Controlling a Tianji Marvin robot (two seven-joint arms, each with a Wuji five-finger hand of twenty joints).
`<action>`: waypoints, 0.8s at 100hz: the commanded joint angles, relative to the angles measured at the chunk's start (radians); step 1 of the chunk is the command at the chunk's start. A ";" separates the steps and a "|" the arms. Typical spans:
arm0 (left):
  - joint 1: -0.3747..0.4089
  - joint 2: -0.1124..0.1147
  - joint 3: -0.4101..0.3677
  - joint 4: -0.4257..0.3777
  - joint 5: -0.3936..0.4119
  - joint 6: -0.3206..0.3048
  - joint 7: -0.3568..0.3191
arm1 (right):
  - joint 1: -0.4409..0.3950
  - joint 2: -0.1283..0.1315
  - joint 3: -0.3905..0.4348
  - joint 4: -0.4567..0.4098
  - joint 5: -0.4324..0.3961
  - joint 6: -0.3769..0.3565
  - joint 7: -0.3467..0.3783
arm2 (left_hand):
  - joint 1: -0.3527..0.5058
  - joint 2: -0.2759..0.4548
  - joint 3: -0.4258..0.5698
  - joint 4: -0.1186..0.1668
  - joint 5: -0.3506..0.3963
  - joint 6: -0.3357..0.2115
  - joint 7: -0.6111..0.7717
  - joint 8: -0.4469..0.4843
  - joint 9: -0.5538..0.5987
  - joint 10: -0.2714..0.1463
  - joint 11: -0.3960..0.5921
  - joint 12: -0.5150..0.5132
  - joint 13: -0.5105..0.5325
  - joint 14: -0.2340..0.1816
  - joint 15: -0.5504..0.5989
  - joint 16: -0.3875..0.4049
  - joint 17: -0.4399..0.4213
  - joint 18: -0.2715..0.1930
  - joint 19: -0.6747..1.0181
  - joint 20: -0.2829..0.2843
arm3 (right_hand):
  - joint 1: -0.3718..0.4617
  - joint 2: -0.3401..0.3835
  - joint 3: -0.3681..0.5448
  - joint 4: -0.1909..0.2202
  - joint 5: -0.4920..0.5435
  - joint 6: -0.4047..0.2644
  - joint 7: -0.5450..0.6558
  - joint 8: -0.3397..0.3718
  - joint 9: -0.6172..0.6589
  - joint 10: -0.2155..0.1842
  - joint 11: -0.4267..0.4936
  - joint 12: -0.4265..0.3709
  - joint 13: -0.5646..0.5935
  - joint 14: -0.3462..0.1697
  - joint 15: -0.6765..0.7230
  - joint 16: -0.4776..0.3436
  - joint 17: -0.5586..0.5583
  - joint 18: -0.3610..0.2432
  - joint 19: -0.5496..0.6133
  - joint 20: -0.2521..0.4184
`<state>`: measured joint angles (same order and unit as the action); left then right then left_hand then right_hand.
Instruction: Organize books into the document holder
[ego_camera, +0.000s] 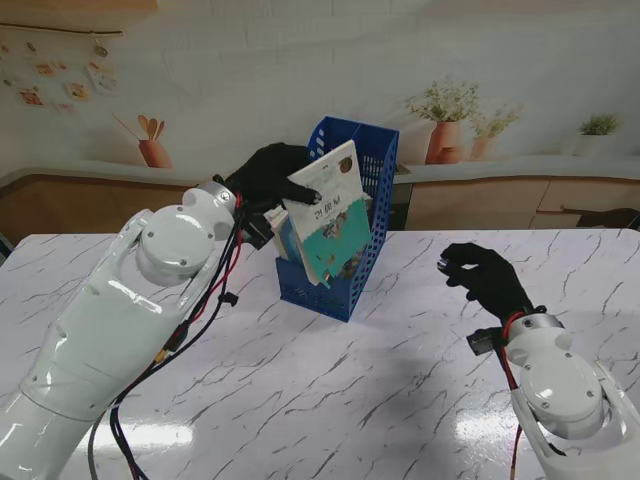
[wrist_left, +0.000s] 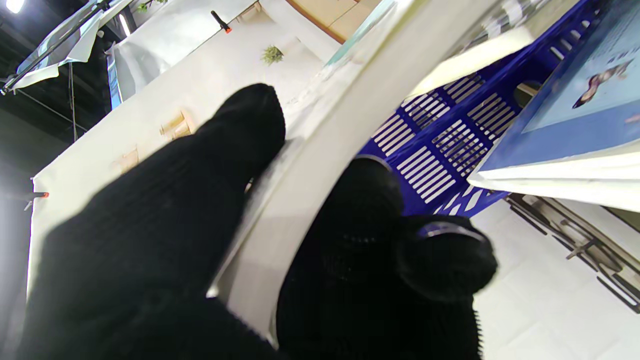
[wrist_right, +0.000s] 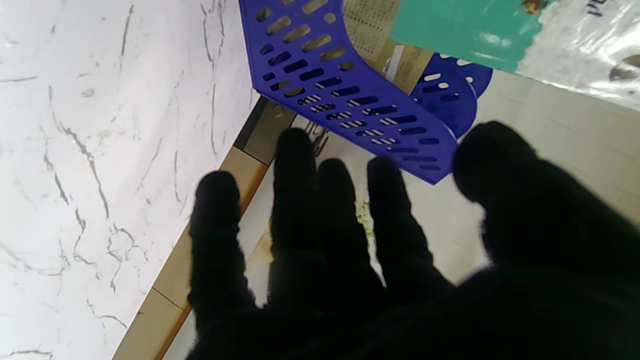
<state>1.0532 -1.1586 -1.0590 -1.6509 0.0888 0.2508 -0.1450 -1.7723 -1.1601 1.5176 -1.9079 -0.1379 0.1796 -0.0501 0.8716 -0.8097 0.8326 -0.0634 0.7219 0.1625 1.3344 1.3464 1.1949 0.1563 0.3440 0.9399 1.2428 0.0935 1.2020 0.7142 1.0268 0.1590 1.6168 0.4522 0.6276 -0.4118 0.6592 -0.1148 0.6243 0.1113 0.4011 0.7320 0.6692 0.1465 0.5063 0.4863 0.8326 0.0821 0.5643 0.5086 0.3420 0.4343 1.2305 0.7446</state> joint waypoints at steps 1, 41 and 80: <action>-0.032 -0.017 0.012 0.015 0.006 -0.007 0.004 | -0.008 -0.008 -0.002 0.002 0.003 0.002 0.001 | 0.095 0.038 0.196 0.101 0.043 -0.093 0.077 0.018 0.045 -0.117 -0.009 -0.007 0.032 -0.105 0.011 -0.032 0.029 -0.096 0.110 0.004 | -0.019 0.023 -0.013 0.038 0.004 0.002 -0.014 0.021 -0.008 -0.005 0.025 0.011 -0.010 -0.008 -0.011 0.000 -0.008 0.009 -0.010 -0.006; -0.132 -0.063 0.092 0.165 0.003 -0.015 0.089 | 0.001 -0.007 0.003 0.029 0.016 0.000 0.011 | 0.094 0.038 0.196 0.097 0.041 -0.095 0.077 0.016 0.045 -0.117 -0.010 -0.011 0.032 -0.107 0.013 -0.033 0.029 -0.098 0.113 0.003 | -0.013 0.029 -0.037 0.042 0.013 -0.001 -0.013 0.022 0.001 -0.006 0.033 0.012 0.001 -0.010 0.000 0.003 0.004 0.007 -0.001 -0.005; -0.183 -0.119 0.168 0.327 0.022 -0.087 0.227 | 0.004 -0.006 0.010 0.050 0.025 -0.006 0.018 | 0.091 0.038 0.198 0.088 0.041 -0.099 0.076 0.013 0.042 -0.116 -0.013 -0.019 0.033 -0.107 0.017 -0.034 0.030 -0.099 0.118 0.003 | -0.029 0.012 -0.005 0.042 0.023 -0.006 -0.008 0.024 0.016 -0.002 0.031 0.013 0.011 0.000 -0.004 0.000 0.003 0.022 0.000 -0.008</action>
<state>0.8792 -1.2561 -0.8993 -1.3421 0.1145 0.2021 0.0718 -1.7630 -1.1600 1.5287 -1.8612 -0.1182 0.1771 -0.0323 0.8714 -0.8099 0.8335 -0.0634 0.7219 0.1618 1.3349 1.3464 1.1951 0.1543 0.3424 0.9323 1.2430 0.0926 1.2078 0.7134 1.0269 0.1573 1.6198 0.4522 0.6276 -0.3965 0.6388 -0.1055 0.6244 0.1114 0.4010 0.7327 0.6692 0.1473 0.5175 0.4867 0.8326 0.0822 0.5643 0.5084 0.3433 0.4342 1.2301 0.7443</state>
